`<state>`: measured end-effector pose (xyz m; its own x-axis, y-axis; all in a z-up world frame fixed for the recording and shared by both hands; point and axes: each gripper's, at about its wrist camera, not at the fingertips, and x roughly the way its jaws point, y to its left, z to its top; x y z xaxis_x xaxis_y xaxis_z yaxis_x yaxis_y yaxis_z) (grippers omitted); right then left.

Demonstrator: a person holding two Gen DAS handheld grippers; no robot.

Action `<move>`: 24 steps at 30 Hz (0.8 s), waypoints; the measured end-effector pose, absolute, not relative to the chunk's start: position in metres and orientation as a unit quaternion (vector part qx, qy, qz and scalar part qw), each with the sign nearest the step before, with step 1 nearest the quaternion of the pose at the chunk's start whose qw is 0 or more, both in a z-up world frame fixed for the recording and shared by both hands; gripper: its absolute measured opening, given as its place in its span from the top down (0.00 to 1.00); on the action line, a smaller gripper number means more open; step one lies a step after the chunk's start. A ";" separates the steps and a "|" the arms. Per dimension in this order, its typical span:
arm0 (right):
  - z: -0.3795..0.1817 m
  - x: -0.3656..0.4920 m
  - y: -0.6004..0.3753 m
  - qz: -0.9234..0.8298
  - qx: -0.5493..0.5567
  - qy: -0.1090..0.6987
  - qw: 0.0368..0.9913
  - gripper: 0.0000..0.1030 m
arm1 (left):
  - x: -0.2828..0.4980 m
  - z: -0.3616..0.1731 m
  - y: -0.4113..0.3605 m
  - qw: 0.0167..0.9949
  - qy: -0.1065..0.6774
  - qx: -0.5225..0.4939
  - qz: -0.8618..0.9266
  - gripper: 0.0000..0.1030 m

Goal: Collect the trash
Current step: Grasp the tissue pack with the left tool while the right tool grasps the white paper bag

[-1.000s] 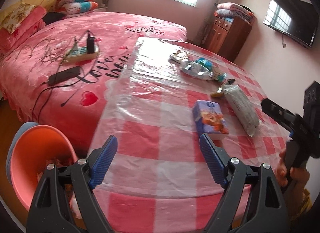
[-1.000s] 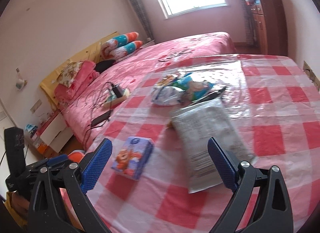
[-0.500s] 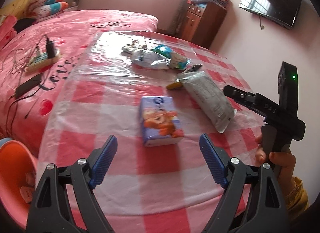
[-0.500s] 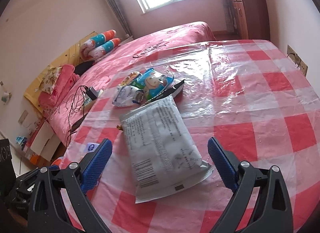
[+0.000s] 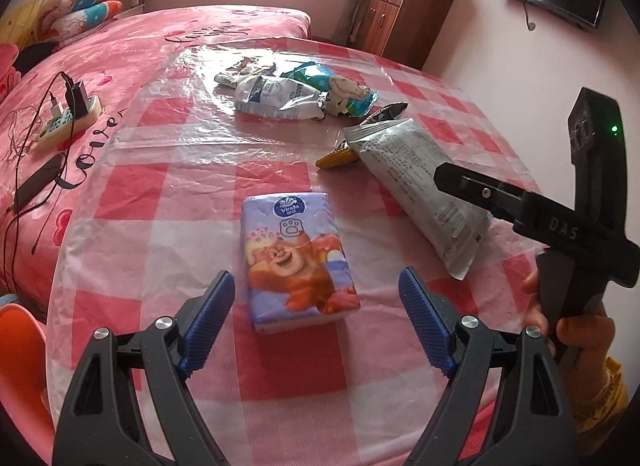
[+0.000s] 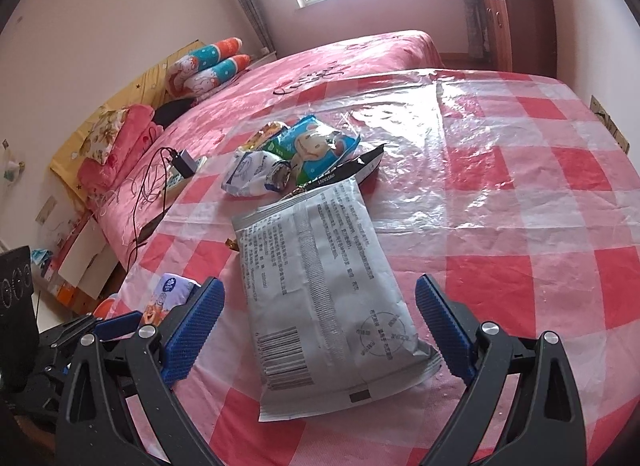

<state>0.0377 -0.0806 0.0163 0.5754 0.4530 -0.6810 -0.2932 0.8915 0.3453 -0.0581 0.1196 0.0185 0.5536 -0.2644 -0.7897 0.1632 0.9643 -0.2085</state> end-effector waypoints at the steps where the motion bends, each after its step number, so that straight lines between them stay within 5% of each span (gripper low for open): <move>1: 0.016 0.038 -0.079 0.212 0.095 0.409 0.882 0.08 | -0.056 0.018 0.119 0.879 0.458 -0.055 -0.121 0.18; 24: 0.013 0.040 -0.061 0.202 0.047 0.419 0.884 0.08 | -0.042 0.009 0.115 0.884 0.458 -0.042 -0.087 0.18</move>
<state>0.0396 -0.0612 0.0125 0.5666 0.3969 -0.7221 -0.3179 0.9138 0.2528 -0.0416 0.1149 0.0086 0.5656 -0.1918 -0.8021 0.1146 0.9814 -0.1538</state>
